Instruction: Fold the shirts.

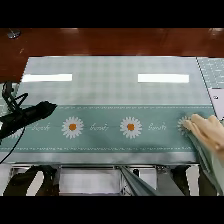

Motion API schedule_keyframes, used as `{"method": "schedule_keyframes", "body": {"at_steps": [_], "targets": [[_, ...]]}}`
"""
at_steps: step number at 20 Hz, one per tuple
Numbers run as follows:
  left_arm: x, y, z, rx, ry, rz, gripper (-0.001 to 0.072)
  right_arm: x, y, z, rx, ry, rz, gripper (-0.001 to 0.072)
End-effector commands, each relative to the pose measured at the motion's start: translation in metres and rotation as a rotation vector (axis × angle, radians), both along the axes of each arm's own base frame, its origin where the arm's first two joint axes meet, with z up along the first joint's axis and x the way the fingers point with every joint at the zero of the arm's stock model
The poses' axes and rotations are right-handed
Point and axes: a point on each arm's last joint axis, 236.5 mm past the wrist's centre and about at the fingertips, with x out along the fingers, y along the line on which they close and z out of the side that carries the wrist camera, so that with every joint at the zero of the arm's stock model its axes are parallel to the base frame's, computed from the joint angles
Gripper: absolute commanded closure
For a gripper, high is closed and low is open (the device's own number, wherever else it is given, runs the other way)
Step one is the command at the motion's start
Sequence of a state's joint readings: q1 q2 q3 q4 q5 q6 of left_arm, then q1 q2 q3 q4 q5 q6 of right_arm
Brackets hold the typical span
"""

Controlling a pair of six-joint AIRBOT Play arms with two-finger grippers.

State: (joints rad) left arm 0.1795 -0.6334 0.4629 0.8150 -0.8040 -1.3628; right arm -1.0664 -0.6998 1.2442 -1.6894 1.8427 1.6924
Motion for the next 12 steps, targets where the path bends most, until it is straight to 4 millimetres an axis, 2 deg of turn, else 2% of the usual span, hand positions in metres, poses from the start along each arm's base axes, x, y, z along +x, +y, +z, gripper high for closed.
{"method": "schedule_keyframes", "body": {"at_steps": [1, 3, 5, 7, 8, 9, 10, 11, 12], "targets": [[0.009, 0.008, 0.005, 0.014, -0.037, 0.038, 0.0678, 0.007, -0.016, -0.007, 0.011, -0.004, -0.004, 0.0080], [0.015, 0.012, 0.011, 0.021, -0.062, 0.054, 0.0679, 0.046, -0.030, 0.003, 0.027, -0.107, 0.078, 0.0083], [0.028, 0.013, 0.032, 0.025, -0.094, 0.045, 0.0679, 0.102, -0.041, 0.026, 0.034, -0.269, 0.173, 0.0115], [0.048, 0.010, 0.075, 0.039, -0.151, -0.003, 0.0679, 0.175, -0.034, 0.055, 0.052, -0.438, 0.324, 0.0309], [0.061, 0.004, 0.105, 0.044, -0.191, -0.038, 0.0680, 0.216, -0.017, 0.068, 0.072, -0.519, 0.441, 0.0473], [0.073, -0.007, 0.135, 0.048, -0.232, -0.084, 0.0680, 0.256, 0.009, 0.081, 0.087, -0.593, 0.581, 0.0628], [0.084, -0.022, 0.165, 0.052, -0.274, -0.144, 0.0680, 0.296, 0.045, 0.091, 0.088, -0.658, 0.745, 0.0690], [0.093, -0.041, 0.189, 0.066, -0.306, -0.210, 0.0680, 0.327, 0.086, 0.094, 0.085, -0.687, 0.892, 0.0690], [0.097, -0.058, 0.202, 0.097, -0.320, -0.276, 0.0680, 0.348, 0.122, 0.088, 0.077, -0.687, 1.004, 0.0690]]}}
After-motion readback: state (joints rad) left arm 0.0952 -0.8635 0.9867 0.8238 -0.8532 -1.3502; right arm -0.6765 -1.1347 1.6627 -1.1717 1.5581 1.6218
